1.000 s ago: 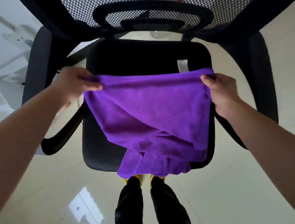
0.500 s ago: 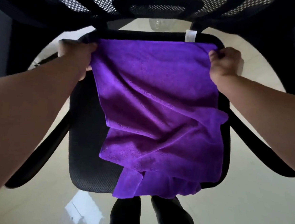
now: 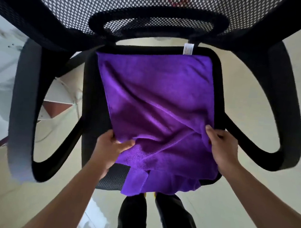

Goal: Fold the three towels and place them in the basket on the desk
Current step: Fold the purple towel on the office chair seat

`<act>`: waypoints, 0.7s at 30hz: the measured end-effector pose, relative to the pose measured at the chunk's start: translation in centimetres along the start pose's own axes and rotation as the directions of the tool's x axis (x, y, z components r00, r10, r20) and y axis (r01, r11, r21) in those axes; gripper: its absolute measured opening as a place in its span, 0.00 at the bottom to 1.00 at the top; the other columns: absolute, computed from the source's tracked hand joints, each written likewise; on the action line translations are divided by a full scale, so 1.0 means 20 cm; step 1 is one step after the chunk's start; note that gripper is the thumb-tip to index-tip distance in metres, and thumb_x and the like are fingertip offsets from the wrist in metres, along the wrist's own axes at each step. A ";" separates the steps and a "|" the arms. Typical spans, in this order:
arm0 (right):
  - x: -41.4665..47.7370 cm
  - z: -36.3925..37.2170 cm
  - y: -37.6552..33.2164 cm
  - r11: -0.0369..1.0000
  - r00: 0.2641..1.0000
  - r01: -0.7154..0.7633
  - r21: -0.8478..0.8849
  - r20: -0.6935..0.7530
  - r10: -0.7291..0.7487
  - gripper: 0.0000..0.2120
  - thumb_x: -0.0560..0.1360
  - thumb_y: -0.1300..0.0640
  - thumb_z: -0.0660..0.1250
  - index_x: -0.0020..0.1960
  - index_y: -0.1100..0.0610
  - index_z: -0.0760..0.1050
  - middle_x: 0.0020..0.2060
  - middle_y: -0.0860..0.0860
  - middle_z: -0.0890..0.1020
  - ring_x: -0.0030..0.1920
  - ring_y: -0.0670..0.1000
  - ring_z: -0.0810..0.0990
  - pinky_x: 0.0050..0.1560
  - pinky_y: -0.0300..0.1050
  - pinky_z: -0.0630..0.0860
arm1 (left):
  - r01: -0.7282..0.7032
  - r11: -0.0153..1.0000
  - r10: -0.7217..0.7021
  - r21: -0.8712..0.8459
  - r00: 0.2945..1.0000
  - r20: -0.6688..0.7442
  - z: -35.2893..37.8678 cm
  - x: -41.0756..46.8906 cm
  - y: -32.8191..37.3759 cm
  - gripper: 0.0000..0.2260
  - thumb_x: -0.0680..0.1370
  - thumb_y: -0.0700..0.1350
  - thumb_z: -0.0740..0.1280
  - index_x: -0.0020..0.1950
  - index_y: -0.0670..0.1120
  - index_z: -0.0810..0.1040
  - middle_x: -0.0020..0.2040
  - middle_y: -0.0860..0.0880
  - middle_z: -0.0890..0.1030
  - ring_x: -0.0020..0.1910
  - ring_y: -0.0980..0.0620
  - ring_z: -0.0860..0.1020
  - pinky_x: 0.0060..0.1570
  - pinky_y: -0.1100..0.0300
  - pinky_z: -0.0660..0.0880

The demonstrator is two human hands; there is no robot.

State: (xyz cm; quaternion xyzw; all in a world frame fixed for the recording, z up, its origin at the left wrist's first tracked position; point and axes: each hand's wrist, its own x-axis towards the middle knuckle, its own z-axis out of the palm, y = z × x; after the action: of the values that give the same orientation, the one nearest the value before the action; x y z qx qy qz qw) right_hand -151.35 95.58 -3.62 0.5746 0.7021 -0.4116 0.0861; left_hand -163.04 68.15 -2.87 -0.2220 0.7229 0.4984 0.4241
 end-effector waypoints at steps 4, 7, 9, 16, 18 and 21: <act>-0.04 -0.02 0.00 0.987 0.999 0.007 0.158 -0.053 0.002 0.19 0.76 0.48 0.68 0.33 0.60 0.76 0.25 0.53 0.75 0.30 0.52 0.74 0.40 0.45 0.71 | -0.009 0.997 0.014 0.077 0.998 -0.063 -0.06 0.01 -0.06 0.05 0.69 0.39 0.76 0.39 0.39 0.83 0.36 0.41 0.81 0.35 0.47 0.78 0.40 0.51 0.75; -0.05 -0.07 0.06 0.965 0.994 -0.005 0.262 -0.103 0.033 0.20 0.74 0.46 0.68 0.31 0.57 0.70 0.28 0.54 0.72 0.32 0.53 0.72 0.41 0.55 0.74 | 0.022 0.996 -0.007 0.086 0.985 -0.171 -0.20 -0.01 -0.15 0.05 0.68 0.38 0.77 0.38 0.39 0.82 0.37 0.38 0.82 0.36 0.46 0.78 0.43 0.48 0.76; -0.06 -0.09 0.09 0.953 0.995 -0.064 0.295 -0.058 0.085 0.17 0.75 0.47 0.67 0.33 0.55 0.69 0.31 0.53 0.71 0.33 0.53 0.71 0.39 0.52 0.72 | 0.068 0.995 -0.054 0.080 0.984 -0.170 -0.25 -0.05 -0.22 0.08 0.68 0.38 0.76 0.39 0.35 0.80 0.36 0.39 0.79 0.37 0.46 0.76 0.44 0.48 0.75; -0.05 -0.10 0.08 0.885 0.979 -0.125 0.449 0.200 0.037 0.07 0.73 0.55 0.73 0.42 0.51 0.74 0.37 0.51 0.79 0.36 0.49 0.78 0.40 0.43 0.74 | 0.083 0.995 -0.071 0.061 0.983 -0.169 -0.25 -0.05 -0.31 0.14 0.72 0.38 0.73 0.40 0.29 0.73 0.37 0.40 0.76 0.37 0.45 0.76 0.40 0.53 0.79; -0.03 -0.11 0.11 0.932 0.995 -0.023 0.361 0.099 -0.014 0.09 0.70 0.59 0.75 0.42 0.52 0.75 0.38 0.54 0.80 0.39 0.51 0.79 0.43 0.48 0.76 | 0.079 0.993 -0.060 0.083 0.976 -0.208 -0.25 -0.05 -0.31 0.12 0.73 0.36 0.72 0.33 0.37 0.72 0.35 0.41 0.75 0.34 0.46 0.75 0.36 0.56 0.78; -0.02 -0.11 0.16 0.987 0.985 0.159 0.009 -0.072 -0.158 0.10 0.71 0.57 0.74 0.45 0.54 0.73 0.32 0.50 0.76 0.34 0.51 0.75 0.45 0.52 0.75 | 0.094 0.975 -0.046 0.203 0.972 -0.230 -0.23 -0.08 -0.30 0.09 0.72 0.37 0.73 0.34 0.40 0.77 0.25 0.46 0.77 0.28 0.48 0.76 0.38 0.54 0.77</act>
State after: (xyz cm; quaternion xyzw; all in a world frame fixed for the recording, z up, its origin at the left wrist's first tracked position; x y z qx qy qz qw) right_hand -147.59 96.73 -3.55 0.5319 0.7451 -0.4017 0.0238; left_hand -159.47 61.35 -4.12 -0.2558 0.8067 0.3748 0.3785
